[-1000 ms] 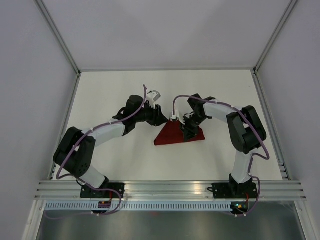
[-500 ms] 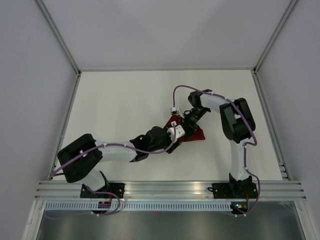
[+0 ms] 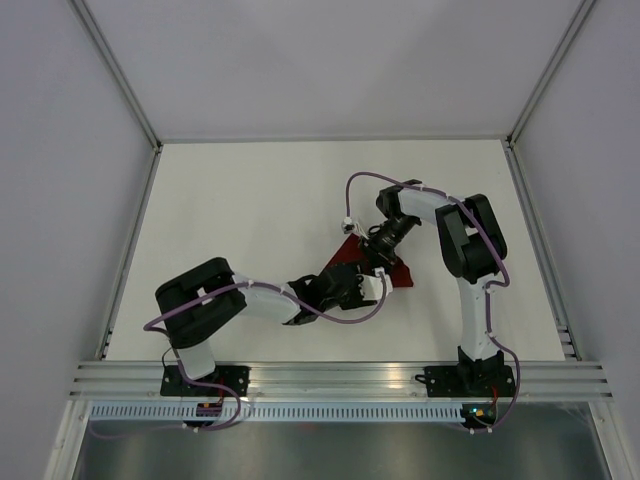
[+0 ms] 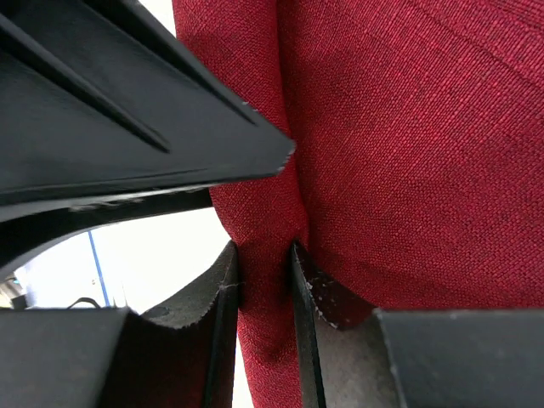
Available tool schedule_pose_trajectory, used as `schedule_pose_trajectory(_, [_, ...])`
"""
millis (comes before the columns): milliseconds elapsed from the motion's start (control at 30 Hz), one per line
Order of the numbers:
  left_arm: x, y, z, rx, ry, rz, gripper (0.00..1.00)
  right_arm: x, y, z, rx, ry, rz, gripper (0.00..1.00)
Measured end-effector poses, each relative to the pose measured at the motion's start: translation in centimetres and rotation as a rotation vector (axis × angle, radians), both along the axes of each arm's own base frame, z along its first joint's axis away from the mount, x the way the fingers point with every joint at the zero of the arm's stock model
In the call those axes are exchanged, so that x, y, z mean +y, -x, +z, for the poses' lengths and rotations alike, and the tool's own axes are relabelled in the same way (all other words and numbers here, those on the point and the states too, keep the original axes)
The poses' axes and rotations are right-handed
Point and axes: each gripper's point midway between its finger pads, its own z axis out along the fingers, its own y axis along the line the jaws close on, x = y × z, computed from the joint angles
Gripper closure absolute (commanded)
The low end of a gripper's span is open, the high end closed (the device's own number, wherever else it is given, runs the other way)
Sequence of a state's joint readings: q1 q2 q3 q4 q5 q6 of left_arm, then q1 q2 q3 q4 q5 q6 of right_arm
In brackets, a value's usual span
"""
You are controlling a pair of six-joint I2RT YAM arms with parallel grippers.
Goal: Fold the napkin, place the utensils inside, and roll it up
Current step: Roll the napkin with the utensil
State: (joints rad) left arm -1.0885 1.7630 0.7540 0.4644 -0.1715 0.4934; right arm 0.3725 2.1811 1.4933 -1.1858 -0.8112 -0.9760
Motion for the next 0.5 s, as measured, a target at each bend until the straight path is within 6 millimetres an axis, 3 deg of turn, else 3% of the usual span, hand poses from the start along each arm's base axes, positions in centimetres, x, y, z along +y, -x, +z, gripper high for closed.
schedule_pose_trajectory(167, [-0.3, -0.1, -0.7, 0.014, -0.023, -0.02, 0.38, -0.2, 0.5, 0.0, 0.036, 0.008, -0.008, 0.77])
schedule_pose_trajectory(400, [-1.0, 0.5, -1.7, 0.106, -0.061, -0.088, 0.81, -0.4, 0.5, 0.0, 0.052, 0.005, -0.021, 0.76])
schedule_pose_trajectory(500, [-1.4, 0.7, -1.7, 0.14, -0.077, -0.111, 0.93, -0.6, 0.4, -0.1, 0.056, 0.006, -0.029, 0.7])
